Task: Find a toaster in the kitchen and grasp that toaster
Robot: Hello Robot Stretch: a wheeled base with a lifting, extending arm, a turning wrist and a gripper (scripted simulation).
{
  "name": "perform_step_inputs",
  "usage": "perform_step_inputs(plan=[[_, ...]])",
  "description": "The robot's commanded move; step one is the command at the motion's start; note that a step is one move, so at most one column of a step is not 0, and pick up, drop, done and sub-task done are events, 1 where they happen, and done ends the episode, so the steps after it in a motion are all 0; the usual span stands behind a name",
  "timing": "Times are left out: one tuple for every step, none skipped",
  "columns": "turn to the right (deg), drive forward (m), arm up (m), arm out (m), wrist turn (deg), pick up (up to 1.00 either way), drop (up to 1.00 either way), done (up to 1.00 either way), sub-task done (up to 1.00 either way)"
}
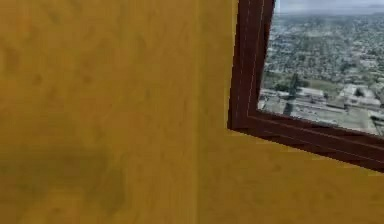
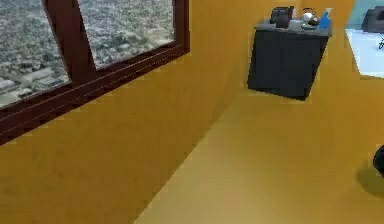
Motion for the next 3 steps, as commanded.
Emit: perform_step_inputs(plan=[[45.0, 0.0, 0.0, 0.0, 0.0, 0.0, 0.0, 0.0, 0.0], [45.0, 0.0, 0.0, 0.0, 0.0, 0.0, 0.0, 0.0, 0.0], [30.0, 0.0, 0.0, 0.0, 0.0, 0.0, 0.0, 0.0, 0.0]])
